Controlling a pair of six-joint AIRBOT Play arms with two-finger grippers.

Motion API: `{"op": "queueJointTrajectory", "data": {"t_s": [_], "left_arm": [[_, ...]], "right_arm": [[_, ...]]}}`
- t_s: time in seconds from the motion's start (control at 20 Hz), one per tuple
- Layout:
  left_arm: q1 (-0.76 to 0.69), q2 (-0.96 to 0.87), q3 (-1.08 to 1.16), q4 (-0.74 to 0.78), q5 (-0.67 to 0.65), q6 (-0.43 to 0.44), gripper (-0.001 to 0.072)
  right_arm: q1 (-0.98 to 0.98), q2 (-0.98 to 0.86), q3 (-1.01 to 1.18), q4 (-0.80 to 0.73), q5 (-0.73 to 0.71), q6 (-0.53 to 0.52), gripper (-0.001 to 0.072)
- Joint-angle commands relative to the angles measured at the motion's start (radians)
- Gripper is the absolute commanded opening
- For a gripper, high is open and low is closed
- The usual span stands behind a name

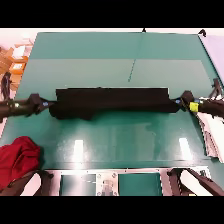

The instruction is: Fold the shirts.

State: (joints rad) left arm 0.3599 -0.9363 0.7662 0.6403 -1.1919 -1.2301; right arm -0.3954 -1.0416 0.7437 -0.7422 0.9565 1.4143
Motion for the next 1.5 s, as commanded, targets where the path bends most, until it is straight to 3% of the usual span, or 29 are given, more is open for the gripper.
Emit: {"op": "queueJointTrajectory", "data": {"t_s": [0.0, 0.2, 0.25, 0.3, 0.35, 0.4, 0.55, 0.6, 0.65, 0.75, 0.8, 0.85, 0.9, 1.15, 1.2, 1.3, 1.35, 1.4, 1.45], "left_arm": [[-0.075, -0.239, 0.129, -0.053, 0.113, 0.069, 0.0018], [-0.180, -0.564, 0.335, -0.053, 0.222, 0.084, 0.0020], [-0.179, -0.626, 0.383, -0.059, 0.223, 0.083, 0.0117], [-0.179, -0.669, 0.422, -0.068, 0.230, 0.079, 0.0470], [-0.176, -0.692, 0.458, -0.081, 0.240, 0.079, 0.0684], [-0.169, -0.693, 0.489, -0.084, 0.240, 0.079, 0.0651], [-0.127, -0.683, 0.604, -0.072, 0.124, 0.079, 0.0652], [-0.108, -0.683, 0.642, -0.072, 0.055, 0.079, 0.0651], [-0.095, -0.683, 0.666, -0.072, -0.001, 0.079, 0.0651], [-0.088, -0.683, 0.685, -0.072, -0.077, 0.079, 0.0650], [-0.092, -0.684, 0.685, -0.072, -0.095, 0.078, 0.0597], [-0.092, -0.684, 0.685, -0.076, -0.113, 0.079, 0.0237], [-0.092, -0.684, 0.685, -0.081, -0.123, 0.079, 0.0031], [-0.111, -0.684, 0.685, -0.077, -0.129, 0.052, 0.0019], [-0.131, -0.684, 0.685, -0.074, -0.126, 0.053, 0.0019], [-0.197, -0.684, 0.685, -0.053, -0.101, 0.053, 0.0018], [-0.239, -0.684, 0.685, -0.039, -0.080, 0.053, 0.0019], [-0.290, -0.684, 0.685, -0.018, -0.049, 0.053, 0.0019], [-0.341, -0.685, 0.685, 0.002, -0.013, 0.053, 0.0019]], "right_arm": [[0.084, -0.230, 0.156, 0.036, -0.090, 0.002, 0.0016], [0.116, -0.492, 0.325, 0.046, -0.146, 0.026, 0.0017], [0.116, -0.548, 0.367, 0.066, -0.158, 0.026, 0.0034], [0.113, -0.593, 0.411, 0.075, -0.161, 0.026, 0.0199], [0.103, -0.630, 0.467, 0.073, -0.146, 0.015, 0.0401], [0.083, -0.647, 0.520, 0.072, -0.106, -0.017, 0.0462], [-0.019, -0.647, 0.653, -0.029, 0.099, -0.107, 0.0472], [-0.059, -0.647, 0.676, -0.096, 0.177, -0.107, 0.0510], [-0.096, -0.648, 0.673, -0.143, 0.236, -0.116, 0.0543], [-0.142, -0.675, 0.645, -0.167, 0.323, -0.172, 0.0543], [-0.147, -0.697, 0.632, -0.167, 0.352, -0.195, 0.0543], [-0.145, -0.726, 0.627, -0.165, 0.377, -0.221, 0.0543], [-0.139, -0.753, 0.626, -0.164, 0.394, -0.227, 0.0543], [-0.056, -0.845, 0.627, -0.143, 0.396, -0.251, 0.0542], [-0.035, -0.853, 0.627, -0.130, 0.395, -0.269, 0.0511], [0.002, -0.869, 0.640, -0.113, 0.394, -0.276, 0.0302], [0.011, -0.870, 0.650, -0.113, 0.394, -0.276, 0.0138], [0.013, -0.870, 0.665, -0.111, 0.399, -0.279, 0.0017], [0.012, -0.867, 0.687, -0.111, 0.417, -0.278, 0.0016]]}}
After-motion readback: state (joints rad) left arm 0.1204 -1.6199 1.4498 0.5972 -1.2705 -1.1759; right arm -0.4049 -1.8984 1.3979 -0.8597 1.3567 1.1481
